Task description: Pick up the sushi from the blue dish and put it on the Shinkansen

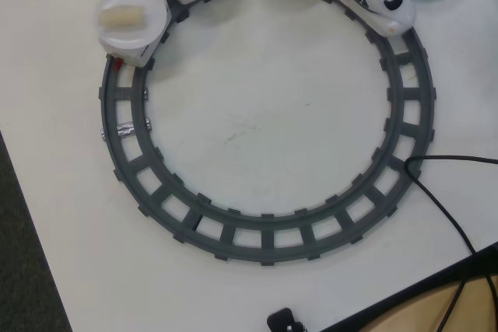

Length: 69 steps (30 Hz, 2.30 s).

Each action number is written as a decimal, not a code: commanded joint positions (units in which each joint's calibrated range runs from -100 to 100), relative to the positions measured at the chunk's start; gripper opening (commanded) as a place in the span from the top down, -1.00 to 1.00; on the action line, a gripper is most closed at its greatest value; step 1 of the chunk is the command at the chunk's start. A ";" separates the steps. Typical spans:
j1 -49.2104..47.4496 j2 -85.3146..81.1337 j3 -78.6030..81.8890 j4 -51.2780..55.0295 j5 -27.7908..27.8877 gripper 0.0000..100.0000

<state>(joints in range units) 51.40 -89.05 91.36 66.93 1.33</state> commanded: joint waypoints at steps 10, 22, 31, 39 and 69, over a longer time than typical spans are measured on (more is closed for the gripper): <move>-4.13 0.74 -0.69 -0.65 0.19 0.35; -2.81 40.24 -40.46 -0.56 3.18 0.35; -4.22 81.50 -91.80 10.73 5.43 0.35; -8.26 116.07 -127.80 21.26 11.99 0.35; -8.62 140.28 -142.79 19.38 19.90 0.49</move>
<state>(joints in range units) 42.58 51.24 -48.67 86.61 21.25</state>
